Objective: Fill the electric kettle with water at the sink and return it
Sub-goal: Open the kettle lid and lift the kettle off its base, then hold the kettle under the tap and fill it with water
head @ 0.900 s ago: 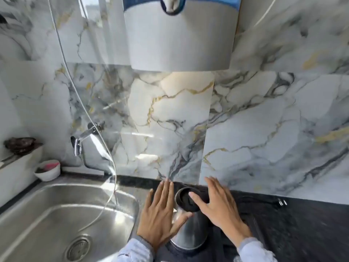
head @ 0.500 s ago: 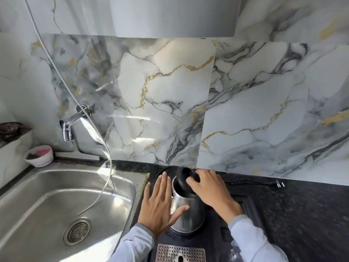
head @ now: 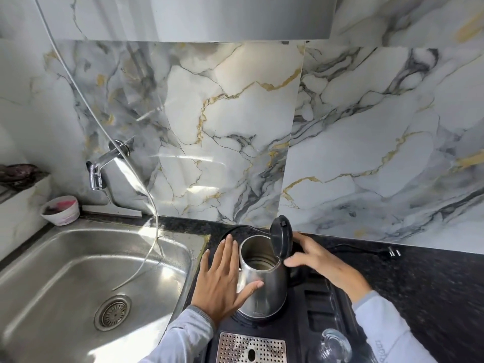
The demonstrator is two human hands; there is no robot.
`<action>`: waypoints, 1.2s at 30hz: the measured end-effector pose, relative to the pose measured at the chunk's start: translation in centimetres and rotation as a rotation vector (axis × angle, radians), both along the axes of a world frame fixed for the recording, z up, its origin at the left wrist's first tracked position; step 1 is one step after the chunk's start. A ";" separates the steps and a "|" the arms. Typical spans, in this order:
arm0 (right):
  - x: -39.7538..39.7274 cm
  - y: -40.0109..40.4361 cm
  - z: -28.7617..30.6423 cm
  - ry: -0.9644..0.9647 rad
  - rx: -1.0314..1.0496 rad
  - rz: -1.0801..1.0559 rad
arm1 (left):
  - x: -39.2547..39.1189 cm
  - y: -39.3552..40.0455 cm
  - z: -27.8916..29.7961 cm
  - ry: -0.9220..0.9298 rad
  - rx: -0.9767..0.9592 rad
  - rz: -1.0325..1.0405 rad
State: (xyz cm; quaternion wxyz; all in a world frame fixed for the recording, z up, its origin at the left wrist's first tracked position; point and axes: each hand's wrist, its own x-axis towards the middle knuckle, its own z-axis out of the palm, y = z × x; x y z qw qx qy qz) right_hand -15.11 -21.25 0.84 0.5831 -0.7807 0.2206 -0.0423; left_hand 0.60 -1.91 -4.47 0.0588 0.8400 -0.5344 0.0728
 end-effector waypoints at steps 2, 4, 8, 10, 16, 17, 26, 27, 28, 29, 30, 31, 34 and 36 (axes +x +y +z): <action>-0.1 -0.1 -1.2 0.031 -0.169 -0.007 | 0.0 -0.1 0.0 0.001 0.007 0.008; 0.6 0.1 -2.1 0.006 -0.338 -0.112 | 0.0 -0.2 0.0 0.002 0.011 0.017; 1.3 0.5 -3.9 -0.156 -0.793 -0.211 | -0.2 -0.3 0.1 -0.037 0.017 0.023; 1.4 0.2 -4.6 -0.232 -0.913 -0.245 | -0.2 -0.3 0.2 -0.050 0.024 0.025; 2.6 -0.9 -5.9 -0.338 -1.071 -0.310 | -0.3 -0.4 0.1 -0.047 0.040 0.036; 2.8 -1.0 -5.9 -0.363 -1.070 -0.336 | -0.2 -0.4 0.1 -0.045 0.043 0.033; 5.3 1.0 -1.5 -0.352 -1.174 -0.452 | 2.2 1.4 1.7 0.002 -0.100 0.017; 5.8 1.3 -0.5 -0.364 -1.192 -0.464 | 2.9 1.7 2.3 0.006 -0.135 0.010; 6.9 1.8 0.5 -0.383 -1.207 -0.476 | 4.0 2.3 3.0 0.007 -0.164 0.003; 7.8 2.3 1.4 -0.396 -1.214 -0.485 | 5.0 2.7 3.7 -0.009 -0.193 -0.008; 8.8 2.8 2.0 -0.408 -1.219 -0.489 | 6.1 3.3 4.3 -0.015 -0.203 -0.018; 10.3 3.6 2.5 -0.412 -1.218 -0.499 | 7.8 4.1 4.9 -0.032 -0.217 -0.025; 14.8 6.0 2.8 -0.413 -1.217 -0.524 | 12.4 6.8 6.1 -0.059 -0.218 -0.034; 18.7 8.0 2.4 -0.413 -1.193 -0.528 | 16.1 9.1 6.2 -0.064 -0.186 -0.027</action>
